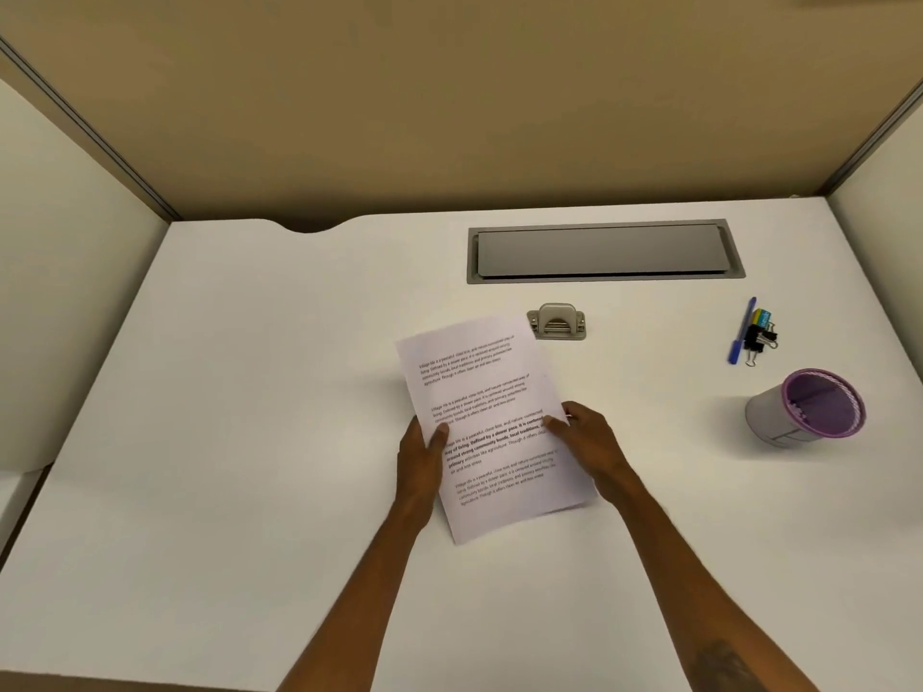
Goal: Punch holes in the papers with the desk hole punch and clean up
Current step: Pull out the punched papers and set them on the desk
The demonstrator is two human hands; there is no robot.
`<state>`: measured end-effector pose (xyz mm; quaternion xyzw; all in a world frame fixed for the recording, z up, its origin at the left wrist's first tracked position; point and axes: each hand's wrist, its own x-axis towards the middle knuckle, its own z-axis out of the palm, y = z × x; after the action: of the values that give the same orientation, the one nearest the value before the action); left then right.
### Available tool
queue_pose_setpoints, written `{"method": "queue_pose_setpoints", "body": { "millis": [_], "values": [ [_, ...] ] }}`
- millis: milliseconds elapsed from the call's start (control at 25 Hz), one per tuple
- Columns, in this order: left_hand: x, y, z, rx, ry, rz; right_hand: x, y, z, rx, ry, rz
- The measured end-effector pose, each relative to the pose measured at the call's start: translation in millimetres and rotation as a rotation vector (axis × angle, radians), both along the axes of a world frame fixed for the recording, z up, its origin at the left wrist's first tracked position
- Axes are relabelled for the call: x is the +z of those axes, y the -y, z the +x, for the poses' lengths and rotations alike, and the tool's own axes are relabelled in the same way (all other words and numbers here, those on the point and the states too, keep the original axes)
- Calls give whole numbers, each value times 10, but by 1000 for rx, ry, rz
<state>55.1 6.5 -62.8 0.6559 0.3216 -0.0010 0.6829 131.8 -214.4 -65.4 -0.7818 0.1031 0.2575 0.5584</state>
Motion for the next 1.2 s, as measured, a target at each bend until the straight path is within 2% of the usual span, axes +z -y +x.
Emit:
{"method": "queue_pose_setpoints", "body": {
  "millis": [200,400,600,840,1000,1200],
  "values": [
    [300,34,125,-59,205,17,164,20,-172,-190,165,182],
    [389,52,38,-86,309,25,189,73,-446,-214,280,288],
    [327,68,-41,-148,279,33,193,141,-555,-222,265,398],
    [330,120,-7,-140,294,31,223,100,-552,-254,298,371],
    [293,17,-53,-171,285,-8,211,176,-572,-210,293,422],
    [336,93,-9,-159,285,-17,224,66,-578,-299,310,431]
  ]
}}
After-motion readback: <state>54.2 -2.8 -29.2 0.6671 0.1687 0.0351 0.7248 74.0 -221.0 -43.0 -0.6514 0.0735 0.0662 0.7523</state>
